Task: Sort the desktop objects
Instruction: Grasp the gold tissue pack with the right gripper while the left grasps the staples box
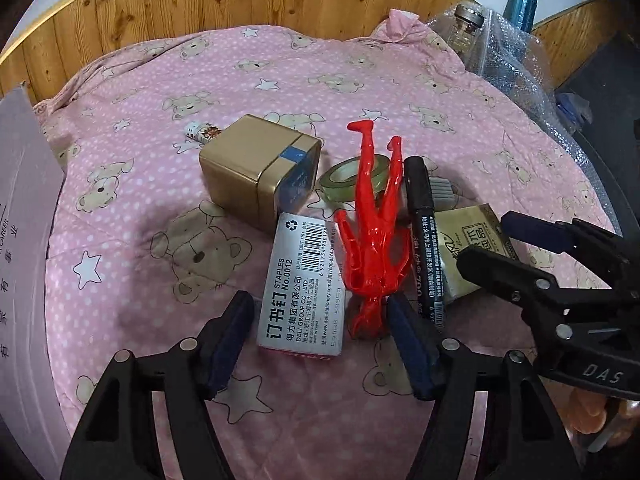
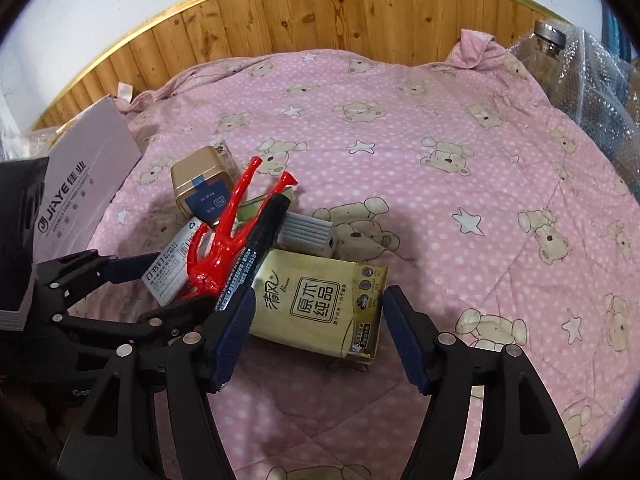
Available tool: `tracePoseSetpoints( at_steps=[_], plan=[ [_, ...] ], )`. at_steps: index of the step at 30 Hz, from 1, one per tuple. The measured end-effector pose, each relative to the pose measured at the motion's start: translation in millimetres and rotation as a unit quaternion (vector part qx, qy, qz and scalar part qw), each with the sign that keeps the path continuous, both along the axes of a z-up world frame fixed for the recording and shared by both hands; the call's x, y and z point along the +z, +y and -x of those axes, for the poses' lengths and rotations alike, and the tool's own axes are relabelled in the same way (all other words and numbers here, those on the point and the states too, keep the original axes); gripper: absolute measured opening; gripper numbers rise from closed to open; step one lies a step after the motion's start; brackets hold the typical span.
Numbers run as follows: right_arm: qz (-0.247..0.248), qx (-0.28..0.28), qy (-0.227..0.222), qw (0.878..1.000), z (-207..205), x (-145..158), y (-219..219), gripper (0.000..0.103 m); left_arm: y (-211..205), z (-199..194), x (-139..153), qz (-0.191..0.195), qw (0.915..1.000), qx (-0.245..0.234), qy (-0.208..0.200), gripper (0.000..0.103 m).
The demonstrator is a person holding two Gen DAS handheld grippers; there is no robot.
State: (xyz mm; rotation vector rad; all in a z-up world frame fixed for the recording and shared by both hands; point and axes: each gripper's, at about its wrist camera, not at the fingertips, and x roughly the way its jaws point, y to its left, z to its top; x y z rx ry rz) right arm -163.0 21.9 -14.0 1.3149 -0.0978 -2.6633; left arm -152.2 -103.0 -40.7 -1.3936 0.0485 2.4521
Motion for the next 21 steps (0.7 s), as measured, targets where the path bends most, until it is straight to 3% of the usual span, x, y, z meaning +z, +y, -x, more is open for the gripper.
tracePoseSetpoints(
  at_steps=[3, 10, 12, 16, 21],
  plan=[
    [-0.027, -0.005, -0.008, 1.000, 2, -4, 0, 0.069, -11, 2, 1, 0.017, 0.9996, 0.020, 0.006, 0.060],
    [0.000, -0.014, -0.022, 1.000, 0, -7, 12, 0.070, -40, 0, 5, -0.033, 0.9991, 0.027, -0.007, 0.060],
    [0.002, 0.000, -0.025, 1.000, 1, -9, 1, 0.071, -38, 2, 3, -0.029, 0.9993, 0.023, -0.005, 0.061],
    [-0.040, 0.011, -0.019, 0.999, 5, -16, -20, 0.083, -31, 1, 2, -0.015, 0.9997, 0.016, 0.009, 0.063],
    [-0.040, -0.004, -0.028, 0.999, 9, -26, -11, 0.078, -36, 0, 3, -0.010, 0.9997, 0.021, 0.005, 0.056]
  ],
)
